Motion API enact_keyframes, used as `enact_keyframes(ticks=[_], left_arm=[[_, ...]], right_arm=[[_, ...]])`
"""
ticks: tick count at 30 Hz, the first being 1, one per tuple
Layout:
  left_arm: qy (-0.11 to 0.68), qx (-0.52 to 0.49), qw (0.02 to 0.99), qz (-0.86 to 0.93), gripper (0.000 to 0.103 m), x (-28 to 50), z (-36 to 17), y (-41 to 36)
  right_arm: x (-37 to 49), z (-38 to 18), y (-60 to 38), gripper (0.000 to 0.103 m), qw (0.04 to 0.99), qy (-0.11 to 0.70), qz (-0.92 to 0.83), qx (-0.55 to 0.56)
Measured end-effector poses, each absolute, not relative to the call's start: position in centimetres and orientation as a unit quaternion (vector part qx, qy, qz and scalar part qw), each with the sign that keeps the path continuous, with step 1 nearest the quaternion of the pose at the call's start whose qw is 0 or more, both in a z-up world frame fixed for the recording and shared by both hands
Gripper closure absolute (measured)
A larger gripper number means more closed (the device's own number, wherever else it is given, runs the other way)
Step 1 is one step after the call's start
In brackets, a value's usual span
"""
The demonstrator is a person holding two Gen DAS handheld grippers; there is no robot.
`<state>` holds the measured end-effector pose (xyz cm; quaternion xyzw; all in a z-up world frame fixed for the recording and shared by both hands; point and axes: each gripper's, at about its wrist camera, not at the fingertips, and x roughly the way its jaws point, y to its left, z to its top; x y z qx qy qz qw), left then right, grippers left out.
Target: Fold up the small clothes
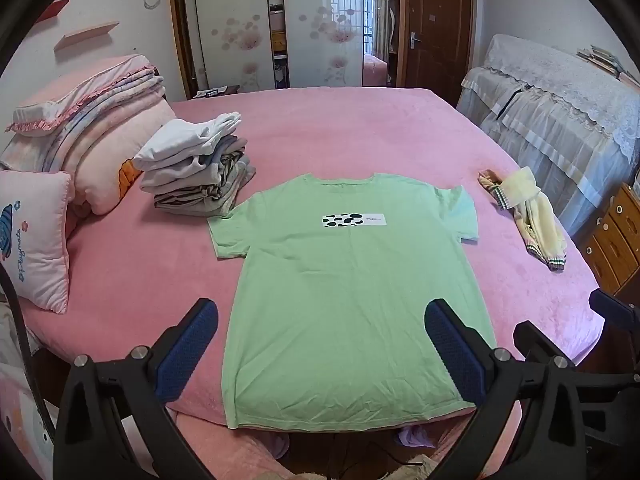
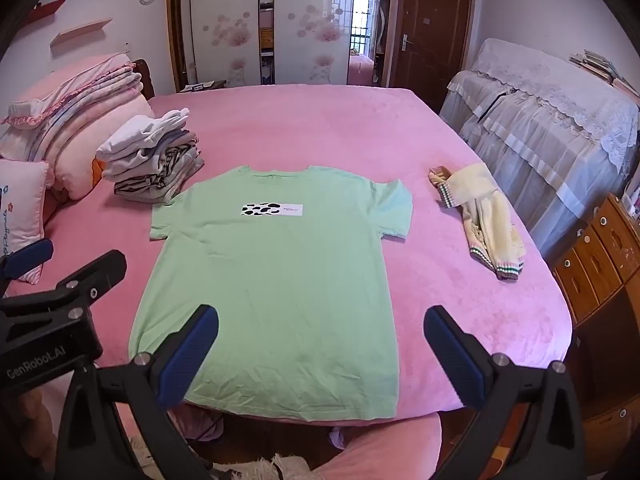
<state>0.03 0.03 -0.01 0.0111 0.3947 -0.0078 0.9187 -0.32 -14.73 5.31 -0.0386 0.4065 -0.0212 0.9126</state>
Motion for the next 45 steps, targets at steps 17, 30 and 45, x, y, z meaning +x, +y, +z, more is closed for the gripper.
enact_keyframes(ticks=[17, 30, 45], left_arm=[[0.396, 0.010, 0.918, -0.031, 0.000, 0.4, -0.3, -0.4], [0.396, 0.004, 0.918, -0.022, 0.000, -0.1, 0.2, -0.3], [0.406, 0.006, 0.913, -0.024, 0.000, -0.6, -0.2, -0.5]], right_arm=[[0.3, 4.6, -15.2, 0.000, 0.906, 0.422, -0.016, -0.022], [0.2, 4.6, -15.7, 0.000, 0.906, 0.423, -0.024, -0.015], [-0.4, 5.8, -16.9, 0.000, 0.911, 0.411, -0.046, 0.003]])
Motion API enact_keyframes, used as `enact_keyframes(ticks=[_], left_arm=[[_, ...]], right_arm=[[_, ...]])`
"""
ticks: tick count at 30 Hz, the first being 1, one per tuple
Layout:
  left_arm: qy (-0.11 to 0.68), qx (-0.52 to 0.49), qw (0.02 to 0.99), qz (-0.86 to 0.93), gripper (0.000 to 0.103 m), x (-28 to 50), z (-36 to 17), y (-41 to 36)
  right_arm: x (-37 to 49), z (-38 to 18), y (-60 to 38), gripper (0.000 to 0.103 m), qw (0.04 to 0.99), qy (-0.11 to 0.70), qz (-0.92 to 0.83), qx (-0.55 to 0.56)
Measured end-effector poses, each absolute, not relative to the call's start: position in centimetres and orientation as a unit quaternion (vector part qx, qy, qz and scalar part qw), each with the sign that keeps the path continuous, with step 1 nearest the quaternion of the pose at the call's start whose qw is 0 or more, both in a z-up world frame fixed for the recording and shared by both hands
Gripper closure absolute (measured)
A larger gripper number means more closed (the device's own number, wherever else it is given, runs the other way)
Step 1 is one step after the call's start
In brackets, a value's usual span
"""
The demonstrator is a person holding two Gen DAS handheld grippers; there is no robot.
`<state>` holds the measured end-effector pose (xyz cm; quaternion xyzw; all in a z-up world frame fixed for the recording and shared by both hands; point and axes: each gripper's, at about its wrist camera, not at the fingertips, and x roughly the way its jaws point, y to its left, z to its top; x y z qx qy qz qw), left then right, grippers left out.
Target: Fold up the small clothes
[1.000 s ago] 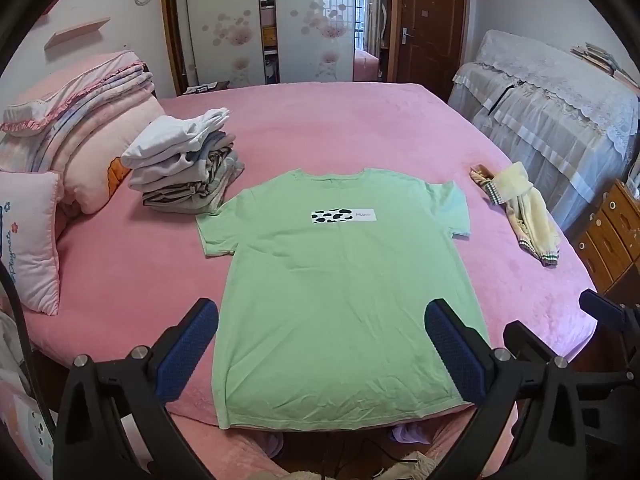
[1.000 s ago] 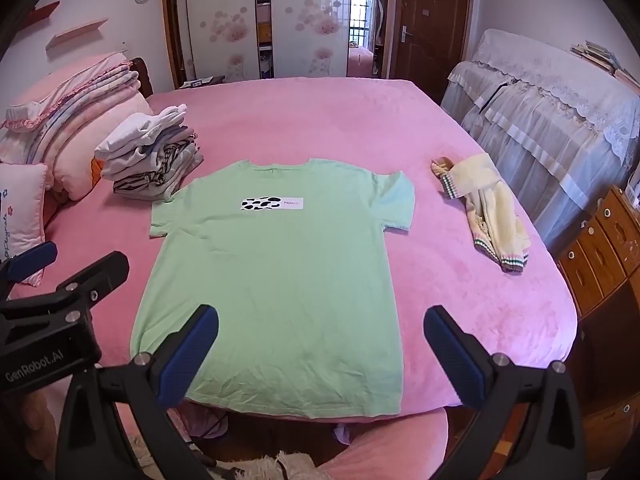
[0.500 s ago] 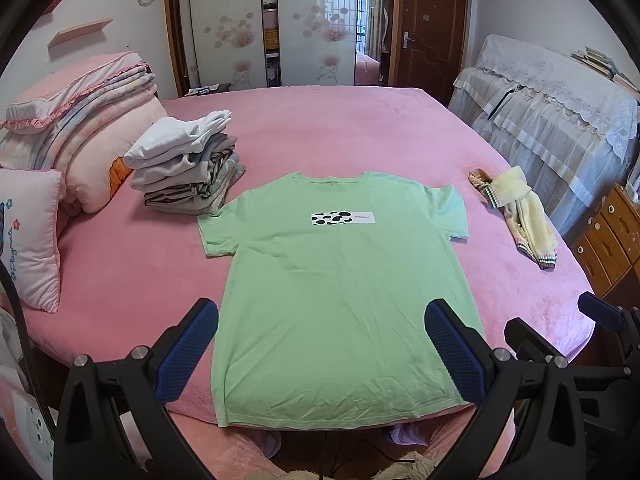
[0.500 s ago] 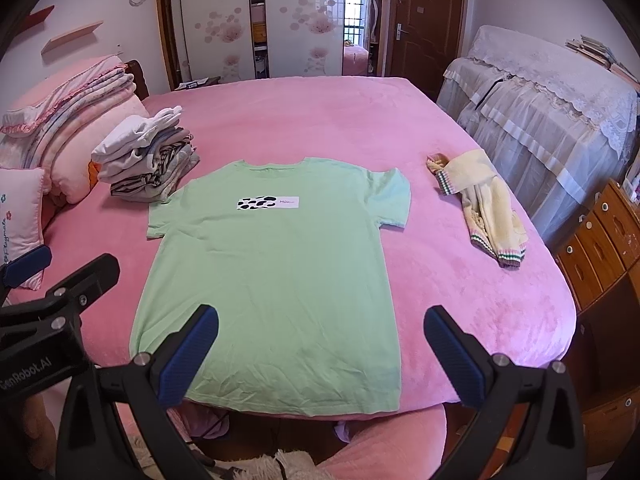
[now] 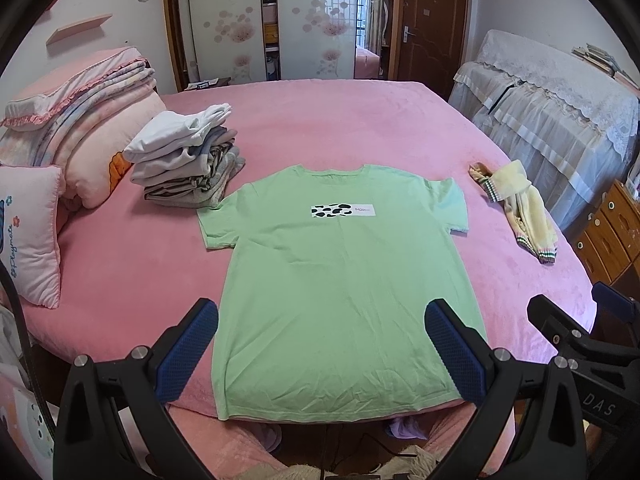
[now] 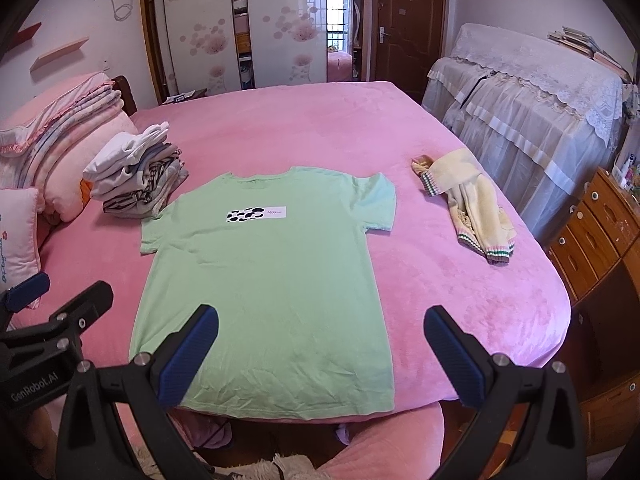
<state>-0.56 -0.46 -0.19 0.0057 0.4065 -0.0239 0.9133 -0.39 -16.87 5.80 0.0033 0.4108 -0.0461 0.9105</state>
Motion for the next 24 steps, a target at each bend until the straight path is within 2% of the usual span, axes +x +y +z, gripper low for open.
enact_keyframes(ticks=[24], left_arm=[[0.411, 0.006, 0.911, -0.025, 0.000, -0.3, -0.2, -0.9]], right_arm=[[-0.2, 6.8, -16.3, 0.000, 0.916, 0.397, -0.053, -0.029]])
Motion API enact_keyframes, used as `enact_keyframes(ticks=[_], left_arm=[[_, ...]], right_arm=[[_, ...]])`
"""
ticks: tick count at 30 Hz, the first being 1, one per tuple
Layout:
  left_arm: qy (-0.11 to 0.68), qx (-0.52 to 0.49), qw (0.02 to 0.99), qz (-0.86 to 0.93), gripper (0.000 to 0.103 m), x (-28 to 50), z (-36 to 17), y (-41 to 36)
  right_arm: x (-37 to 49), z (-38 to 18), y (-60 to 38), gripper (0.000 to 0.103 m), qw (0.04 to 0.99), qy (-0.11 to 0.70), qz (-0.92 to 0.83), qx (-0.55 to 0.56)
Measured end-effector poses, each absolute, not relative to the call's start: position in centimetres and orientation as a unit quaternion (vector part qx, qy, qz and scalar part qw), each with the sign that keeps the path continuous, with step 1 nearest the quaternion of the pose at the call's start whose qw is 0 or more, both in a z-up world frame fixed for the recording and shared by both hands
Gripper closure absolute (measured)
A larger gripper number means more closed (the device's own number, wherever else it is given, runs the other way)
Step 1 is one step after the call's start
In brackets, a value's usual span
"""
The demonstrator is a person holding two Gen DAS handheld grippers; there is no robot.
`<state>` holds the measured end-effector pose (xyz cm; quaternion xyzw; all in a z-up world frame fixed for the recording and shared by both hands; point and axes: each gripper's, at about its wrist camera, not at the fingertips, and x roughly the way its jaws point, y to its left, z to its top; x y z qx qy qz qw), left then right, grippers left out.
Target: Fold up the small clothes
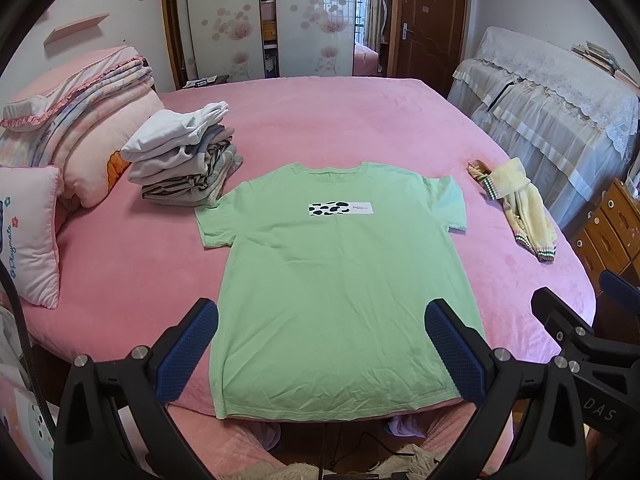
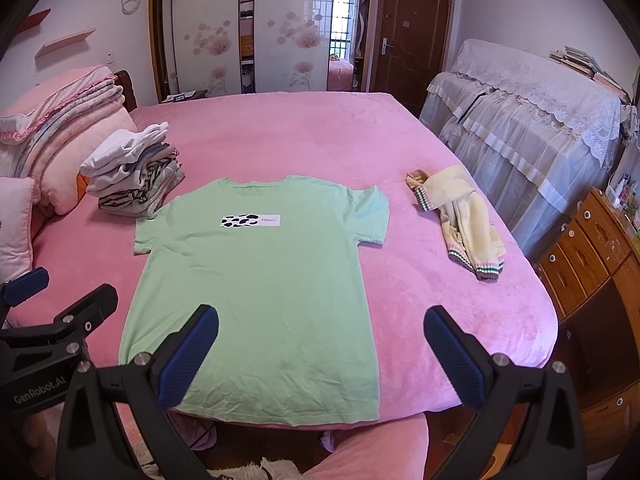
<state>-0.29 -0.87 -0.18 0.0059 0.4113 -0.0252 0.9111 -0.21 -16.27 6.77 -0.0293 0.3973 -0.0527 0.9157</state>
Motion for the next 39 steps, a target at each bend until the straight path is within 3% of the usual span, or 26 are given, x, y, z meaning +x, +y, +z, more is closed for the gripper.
enact_keyframes(ticks=[39], left_arm=[[0.422, 0.011, 0.907, -0.010, 0.000, 4.3, -1.4, -2.9]], right_arm=[[3.3, 5.5, -18.7, 0.001, 0.922, 0.387, -0.005, -0.001]])
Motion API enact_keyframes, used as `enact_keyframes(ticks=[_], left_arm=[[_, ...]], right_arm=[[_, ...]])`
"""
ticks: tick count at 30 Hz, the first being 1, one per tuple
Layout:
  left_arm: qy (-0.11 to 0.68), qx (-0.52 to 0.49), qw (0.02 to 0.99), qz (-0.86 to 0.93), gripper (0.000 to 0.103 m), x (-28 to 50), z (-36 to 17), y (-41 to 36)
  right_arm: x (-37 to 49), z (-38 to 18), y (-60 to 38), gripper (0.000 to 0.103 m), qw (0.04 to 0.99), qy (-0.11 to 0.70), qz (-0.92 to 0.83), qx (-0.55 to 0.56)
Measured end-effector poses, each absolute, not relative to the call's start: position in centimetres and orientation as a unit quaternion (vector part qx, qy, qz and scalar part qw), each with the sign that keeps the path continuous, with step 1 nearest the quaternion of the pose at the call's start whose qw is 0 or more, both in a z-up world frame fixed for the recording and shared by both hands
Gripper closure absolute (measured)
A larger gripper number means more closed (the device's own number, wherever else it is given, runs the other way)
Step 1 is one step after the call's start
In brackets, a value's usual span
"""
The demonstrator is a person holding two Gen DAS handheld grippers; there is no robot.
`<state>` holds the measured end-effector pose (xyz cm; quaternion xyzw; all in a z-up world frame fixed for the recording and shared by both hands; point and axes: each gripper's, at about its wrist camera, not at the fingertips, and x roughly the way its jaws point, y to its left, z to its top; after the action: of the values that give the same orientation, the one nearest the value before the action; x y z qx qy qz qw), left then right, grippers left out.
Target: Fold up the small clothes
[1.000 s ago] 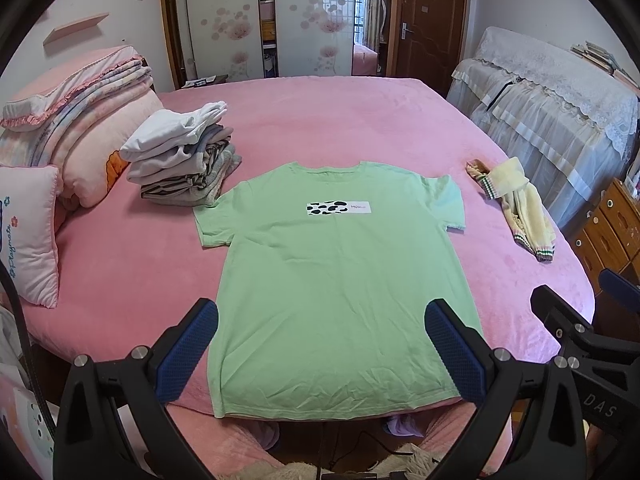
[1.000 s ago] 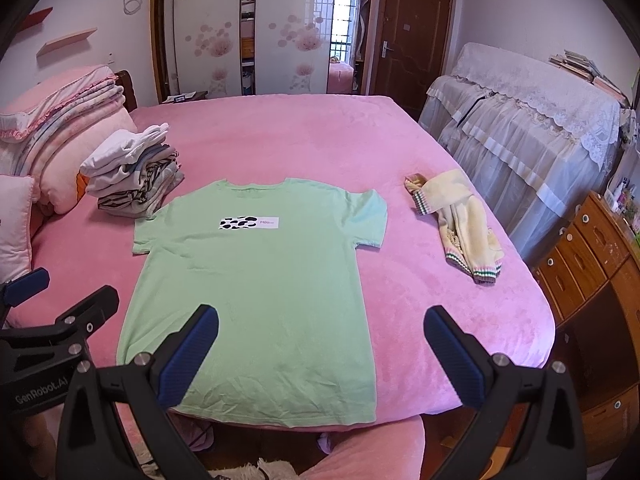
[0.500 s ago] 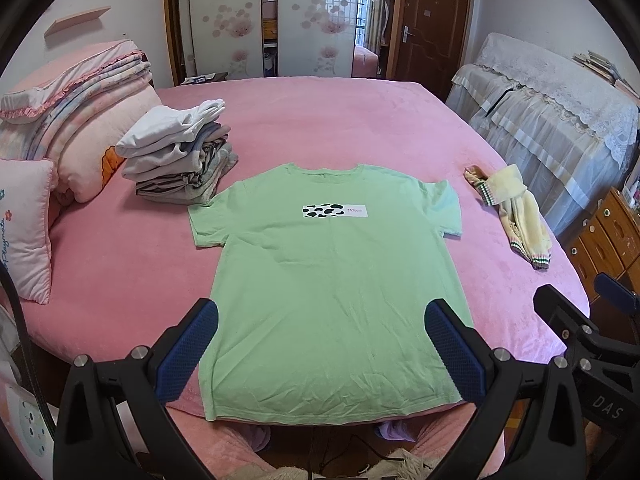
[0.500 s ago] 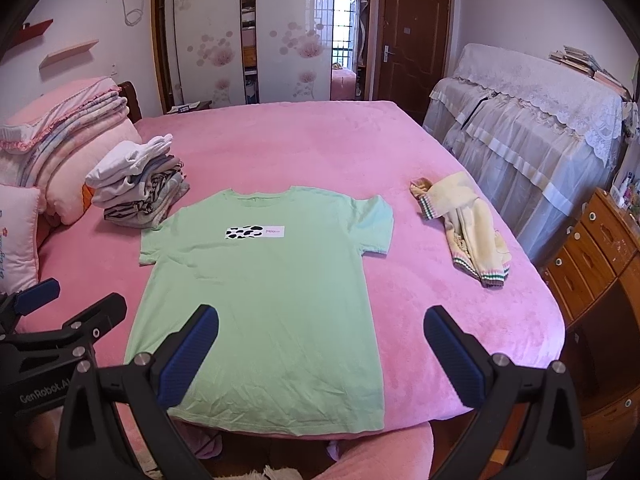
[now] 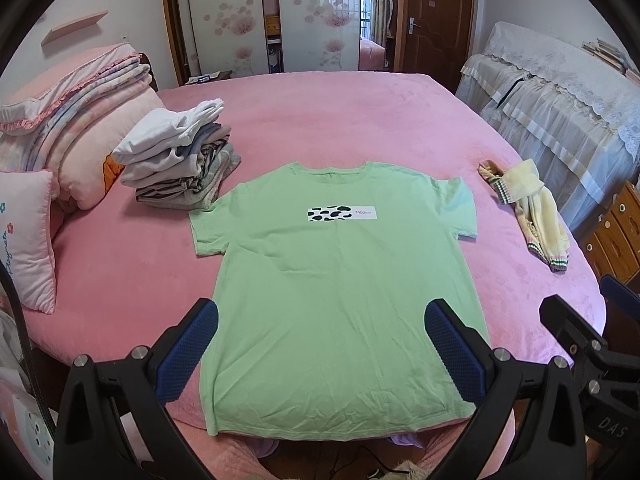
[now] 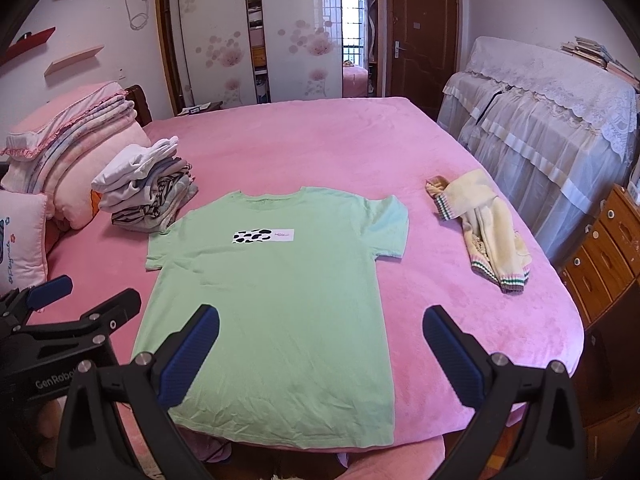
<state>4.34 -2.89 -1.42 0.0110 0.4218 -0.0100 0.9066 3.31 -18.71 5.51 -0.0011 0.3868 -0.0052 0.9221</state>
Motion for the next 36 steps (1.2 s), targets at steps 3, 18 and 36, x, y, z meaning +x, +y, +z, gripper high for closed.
enact_keyframes(ticks=[3, 18, 36], left_arm=[[0.420, 0.018, 0.907, -0.009, 0.000, 5.8, -1.5, -3.6], [0.396, 0.047, 0.916, -0.032, 0.000, 15.9, -1.3, -9.5], [0.367, 0.078, 0.924, -0.070, 0.000, 28.9, -8.0, -17.6]], right_arm=[[4.4, 4.9, -19.0, 0.001, 0.920, 0.391, -0.005, -0.007], [12.6, 3.3, -25.0, 0.008, 0.917, 0.396, -0.054, -0.010], [29.6, -5.2, -37.8, 0.047, 0.880, 0.470, -0.053, 0.036]])
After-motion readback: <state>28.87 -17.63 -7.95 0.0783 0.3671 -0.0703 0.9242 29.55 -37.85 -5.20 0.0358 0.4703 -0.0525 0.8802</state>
